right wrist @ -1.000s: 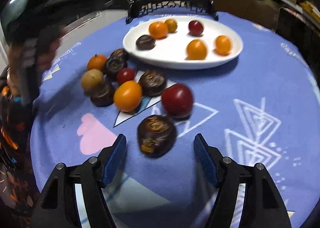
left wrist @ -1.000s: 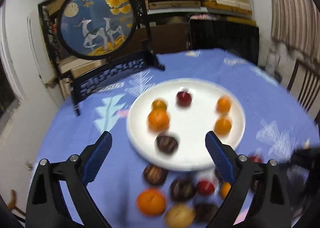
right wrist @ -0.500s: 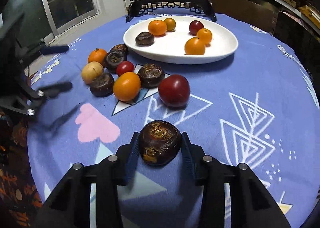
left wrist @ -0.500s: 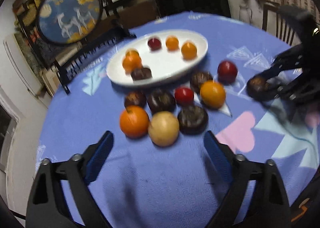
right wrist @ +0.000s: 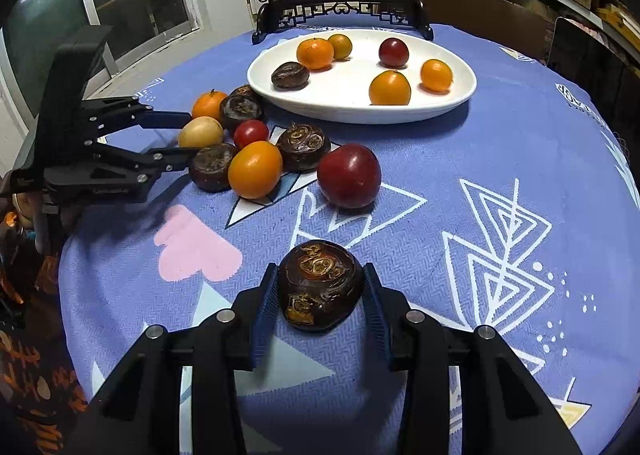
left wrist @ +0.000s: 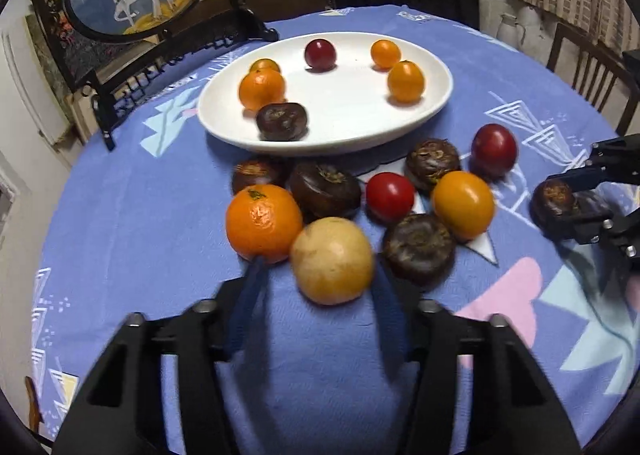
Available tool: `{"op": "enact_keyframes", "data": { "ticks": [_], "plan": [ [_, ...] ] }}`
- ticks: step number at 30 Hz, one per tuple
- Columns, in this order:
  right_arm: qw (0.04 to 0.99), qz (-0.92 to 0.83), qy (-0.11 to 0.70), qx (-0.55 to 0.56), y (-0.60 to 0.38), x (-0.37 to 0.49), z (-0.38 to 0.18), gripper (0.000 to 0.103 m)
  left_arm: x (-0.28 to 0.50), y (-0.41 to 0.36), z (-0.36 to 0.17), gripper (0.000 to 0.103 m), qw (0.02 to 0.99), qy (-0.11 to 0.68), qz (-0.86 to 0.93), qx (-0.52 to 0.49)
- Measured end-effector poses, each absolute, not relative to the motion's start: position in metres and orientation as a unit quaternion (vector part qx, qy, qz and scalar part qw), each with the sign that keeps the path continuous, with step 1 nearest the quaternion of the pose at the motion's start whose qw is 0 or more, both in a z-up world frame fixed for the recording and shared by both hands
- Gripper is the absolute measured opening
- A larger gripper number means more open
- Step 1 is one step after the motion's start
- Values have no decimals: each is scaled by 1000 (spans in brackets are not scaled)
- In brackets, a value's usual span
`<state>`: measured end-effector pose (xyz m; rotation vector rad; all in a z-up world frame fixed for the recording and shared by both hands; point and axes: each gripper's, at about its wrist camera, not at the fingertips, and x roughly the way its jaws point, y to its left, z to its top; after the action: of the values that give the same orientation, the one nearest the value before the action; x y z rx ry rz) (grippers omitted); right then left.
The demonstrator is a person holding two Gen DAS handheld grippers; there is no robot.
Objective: Organize fruits
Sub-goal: 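Grasp the beige round fruit with the left tool, then carry the beige fruit and the brown fruit over the white plate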
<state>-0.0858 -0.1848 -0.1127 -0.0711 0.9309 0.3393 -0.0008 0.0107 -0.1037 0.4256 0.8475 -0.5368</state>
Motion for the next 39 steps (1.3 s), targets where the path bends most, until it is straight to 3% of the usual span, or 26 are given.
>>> {"op": "enact_keyframes", "data": {
  "ticks": [5,9,19,26,39],
  "plan": [
    [882,160,443,-34,-188,-87,-109,41,-13,14,-99,36,854,402,-261,200],
    [890,157,426,-35,-191,-83,-90,41,-21,19,-66,36,874,362,-264,189],
    [946,155,284,-14,-194,-33,18,42,38,-15,19,36,940,258,-181,127],
    [952,160,260,34,-202,20,28,42,88,-42,1,36,942,278,-149,112],
    [937,166,299,75,-202,73,-24,42,117,-38,-43,36,928,328,-144,104]
  ]
}}
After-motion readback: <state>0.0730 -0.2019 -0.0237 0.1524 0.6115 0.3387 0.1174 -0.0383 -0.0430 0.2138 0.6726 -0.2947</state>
